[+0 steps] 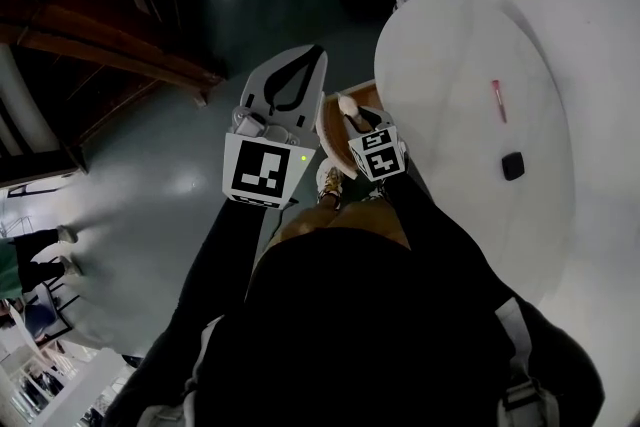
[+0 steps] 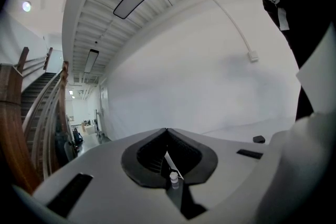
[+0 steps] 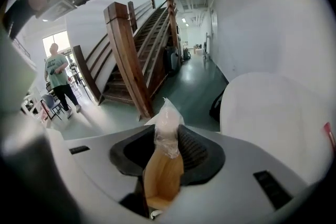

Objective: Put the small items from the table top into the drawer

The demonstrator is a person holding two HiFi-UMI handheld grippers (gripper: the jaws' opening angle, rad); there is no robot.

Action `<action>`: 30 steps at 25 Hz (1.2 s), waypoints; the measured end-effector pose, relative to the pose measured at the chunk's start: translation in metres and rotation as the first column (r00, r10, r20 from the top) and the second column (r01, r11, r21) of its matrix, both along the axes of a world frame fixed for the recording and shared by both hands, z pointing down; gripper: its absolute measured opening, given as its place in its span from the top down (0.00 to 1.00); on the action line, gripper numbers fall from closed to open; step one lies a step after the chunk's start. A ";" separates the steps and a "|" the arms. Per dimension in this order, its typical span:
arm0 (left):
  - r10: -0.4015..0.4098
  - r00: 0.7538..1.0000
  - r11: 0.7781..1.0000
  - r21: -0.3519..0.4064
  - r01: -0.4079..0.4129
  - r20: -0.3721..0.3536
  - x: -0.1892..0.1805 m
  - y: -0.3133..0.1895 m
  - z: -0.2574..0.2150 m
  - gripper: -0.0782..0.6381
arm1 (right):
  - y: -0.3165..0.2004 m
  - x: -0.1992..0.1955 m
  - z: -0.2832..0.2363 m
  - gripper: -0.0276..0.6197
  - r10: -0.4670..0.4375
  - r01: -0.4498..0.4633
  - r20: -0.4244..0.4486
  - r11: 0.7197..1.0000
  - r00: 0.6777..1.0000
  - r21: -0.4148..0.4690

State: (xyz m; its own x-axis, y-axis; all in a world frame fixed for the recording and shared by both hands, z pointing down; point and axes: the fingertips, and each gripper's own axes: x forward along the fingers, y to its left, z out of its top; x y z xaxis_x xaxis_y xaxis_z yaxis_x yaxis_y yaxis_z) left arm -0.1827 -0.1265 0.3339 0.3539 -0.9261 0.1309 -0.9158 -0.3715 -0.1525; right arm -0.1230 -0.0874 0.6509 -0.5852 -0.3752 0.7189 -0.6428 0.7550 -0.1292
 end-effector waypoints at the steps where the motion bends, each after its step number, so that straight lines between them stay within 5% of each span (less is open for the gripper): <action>1: -0.004 1.000 1.000 -0.003 0.004 -0.001 -0.002 0.001 0.001 0.87 | 0.002 0.000 0.004 0.74 0.004 -0.004 -0.009 1.000 1.000 -0.015; 9: -0.006 1.000 1.000 -0.013 0.006 -0.007 -0.011 0.004 0.008 0.87 | 0.014 -0.006 0.017 0.60 -0.007 0.004 -0.041 0.998 0.999 -0.065; 20: 0.039 0.999 0.999 -0.006 -0.039 -0.016 -0.005 0.000 0.008 0.87 | 0.014 0.005 0.011 0.60 0.028 -0.029 -0.030 0.999 0.999 -0.025; 25: 0.079 0.997 0.997 0.009 -0.079 -0.013 0.001 -0.006 0.002 0.87 | -0.013 0.010 -0.055 0.61 0.093 -0.099 0.052 0.984 0.994 0.148; 30: 0.135 0.990 0.990 0.035 -0.134 -0.027 0.014 -0.018 -0.010 0.87 | -0.060 0.035 -0.168 0.63 0.165 -0.238 0.215 0.893 0.963 0.382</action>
State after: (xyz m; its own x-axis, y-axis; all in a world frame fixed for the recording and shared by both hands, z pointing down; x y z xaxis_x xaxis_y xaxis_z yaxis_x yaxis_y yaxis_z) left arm -0.1691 -0.1445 0.3243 0.4787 -0.8735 0.0888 -0.8621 -0.4868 -0.1408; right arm -0.0881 -0.1475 0.4829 -0.5667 -0.7329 0.3764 -0.7821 0.6223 0.0343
